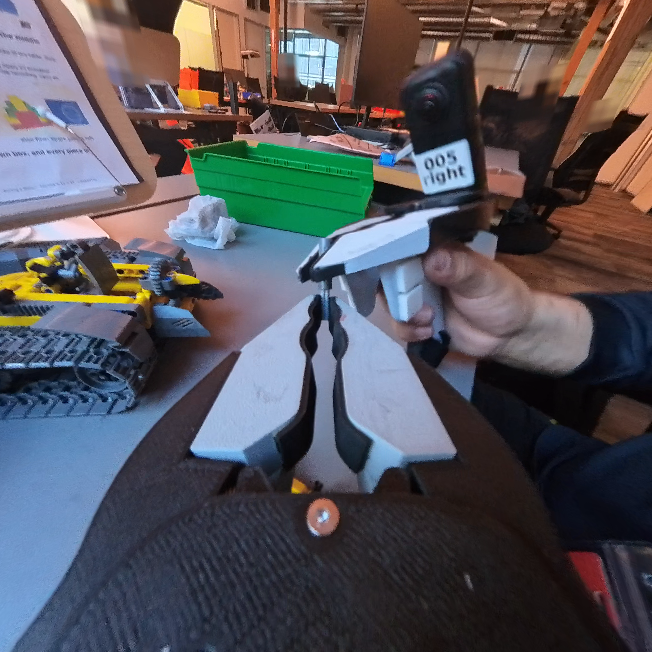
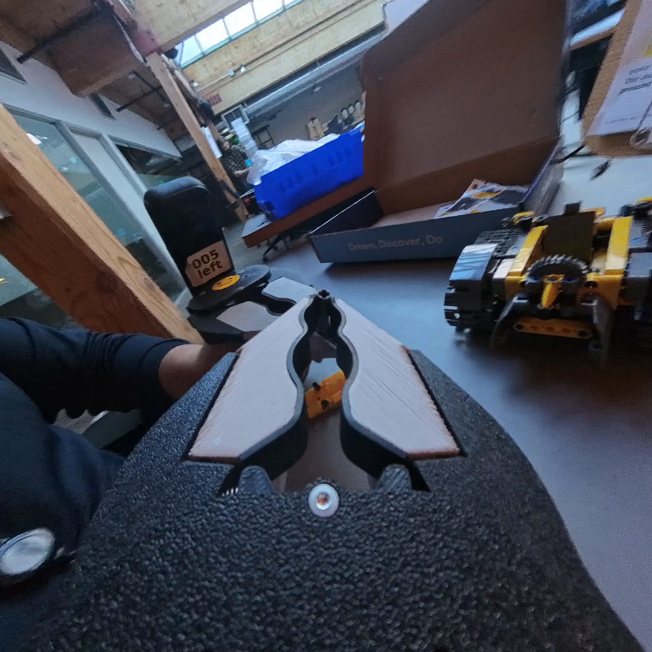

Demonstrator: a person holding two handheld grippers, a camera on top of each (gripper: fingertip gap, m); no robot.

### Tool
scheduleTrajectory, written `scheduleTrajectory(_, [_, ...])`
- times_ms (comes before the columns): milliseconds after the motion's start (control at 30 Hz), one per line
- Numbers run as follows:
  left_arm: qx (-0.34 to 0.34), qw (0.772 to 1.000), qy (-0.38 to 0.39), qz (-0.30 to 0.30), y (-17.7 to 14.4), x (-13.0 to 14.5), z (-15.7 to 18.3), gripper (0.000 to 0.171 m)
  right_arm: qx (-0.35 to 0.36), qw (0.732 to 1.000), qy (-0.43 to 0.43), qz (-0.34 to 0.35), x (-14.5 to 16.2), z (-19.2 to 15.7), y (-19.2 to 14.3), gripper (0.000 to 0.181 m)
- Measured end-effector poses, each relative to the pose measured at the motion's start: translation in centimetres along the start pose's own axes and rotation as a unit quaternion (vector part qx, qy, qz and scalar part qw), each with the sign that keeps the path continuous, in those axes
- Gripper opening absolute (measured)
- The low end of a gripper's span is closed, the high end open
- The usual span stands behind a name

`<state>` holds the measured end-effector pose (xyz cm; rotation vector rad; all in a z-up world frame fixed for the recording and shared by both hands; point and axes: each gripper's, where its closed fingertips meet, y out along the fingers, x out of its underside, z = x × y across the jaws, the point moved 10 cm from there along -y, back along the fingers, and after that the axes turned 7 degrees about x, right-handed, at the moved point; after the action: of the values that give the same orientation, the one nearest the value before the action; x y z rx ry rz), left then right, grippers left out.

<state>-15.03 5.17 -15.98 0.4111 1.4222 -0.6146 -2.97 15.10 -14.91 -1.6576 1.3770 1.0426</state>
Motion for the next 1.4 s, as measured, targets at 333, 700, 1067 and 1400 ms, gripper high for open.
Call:
scheduleTrajectory(333, [0.037,0.997,-0.056,0.042,-0.8,0.0,1.4,0.001,0.004,0.953,0.132,0.271,-9.0,4.3,-8.7,0.001])
scheduleTrajectory(700, [0.059,0.997,-0.031,0.03,-0.5,0.2,1.0,0.001,0.353,0.927,-0.118,0.045,-16.0,7.4,-18.0,0.004])
scheduleTrajectory(1067, [0.059,0.998,0.027,0.001,0.0,0.3,2.3,0.001,0.453,0.88,-0.028,-0.141,-13.3,16.1,-22.8,0.031])
scheduleTrajectory(1400, [0.038,0.996,0.068,-0.031,0.6,0.5,3.1,0.001,-0.004,0.983,-0.005,-0.182,-2.5,0.0,-6.3,0.02])
